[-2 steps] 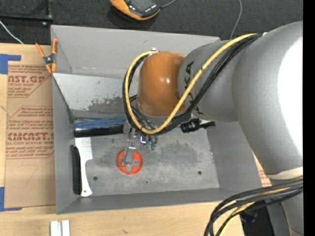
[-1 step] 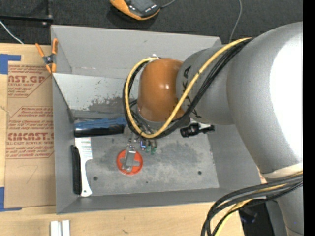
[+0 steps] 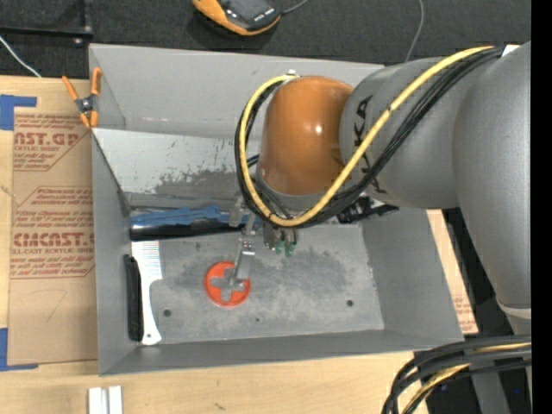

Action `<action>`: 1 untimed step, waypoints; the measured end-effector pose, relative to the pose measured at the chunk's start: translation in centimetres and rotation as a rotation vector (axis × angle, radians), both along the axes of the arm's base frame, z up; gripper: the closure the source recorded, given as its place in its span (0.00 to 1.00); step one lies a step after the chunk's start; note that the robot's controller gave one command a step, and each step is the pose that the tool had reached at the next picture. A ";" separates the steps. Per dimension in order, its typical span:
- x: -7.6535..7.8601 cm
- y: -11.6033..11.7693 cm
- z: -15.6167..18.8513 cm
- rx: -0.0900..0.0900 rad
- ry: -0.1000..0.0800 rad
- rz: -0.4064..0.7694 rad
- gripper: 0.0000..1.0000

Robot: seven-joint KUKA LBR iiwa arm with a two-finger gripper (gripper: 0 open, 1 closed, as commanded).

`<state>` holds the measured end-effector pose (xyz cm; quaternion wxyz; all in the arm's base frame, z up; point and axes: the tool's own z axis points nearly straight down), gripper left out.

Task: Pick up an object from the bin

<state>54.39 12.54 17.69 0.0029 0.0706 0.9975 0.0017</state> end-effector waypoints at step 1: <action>-0.9 4.1 5.4 0.000 0.006 0.022 0.00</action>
Offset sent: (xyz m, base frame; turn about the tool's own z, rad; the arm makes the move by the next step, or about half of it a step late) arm -0.0491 -0.0163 -0.0567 -0.0265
